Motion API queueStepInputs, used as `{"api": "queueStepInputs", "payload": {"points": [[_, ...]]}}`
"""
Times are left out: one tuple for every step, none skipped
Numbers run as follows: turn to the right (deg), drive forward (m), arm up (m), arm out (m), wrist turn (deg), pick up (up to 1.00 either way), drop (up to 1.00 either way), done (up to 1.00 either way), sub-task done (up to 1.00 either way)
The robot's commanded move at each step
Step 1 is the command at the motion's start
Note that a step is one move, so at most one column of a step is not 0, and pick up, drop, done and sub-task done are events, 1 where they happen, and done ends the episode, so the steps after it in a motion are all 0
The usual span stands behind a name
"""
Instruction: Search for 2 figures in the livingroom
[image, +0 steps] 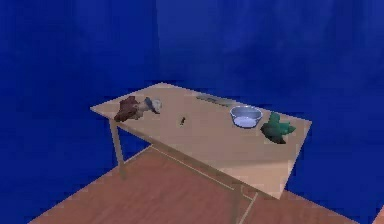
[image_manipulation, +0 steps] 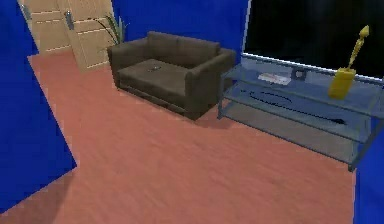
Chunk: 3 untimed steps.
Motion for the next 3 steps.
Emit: {"api": "queueStepInputs", "payload": {"points": [[0.0, 0.4, 0.0, 0.0, 0.0, 0.0, 0.0, 0.0, 0.0], [-12.0, 0.0, 0.0, 0.0, 0.0, 0.0, 0.0, 0.0, 0.0], [0.0, 0.0, 0.0, 0.0, 0.0, 0.0, 0.0, 1.0, 0.0]]}}
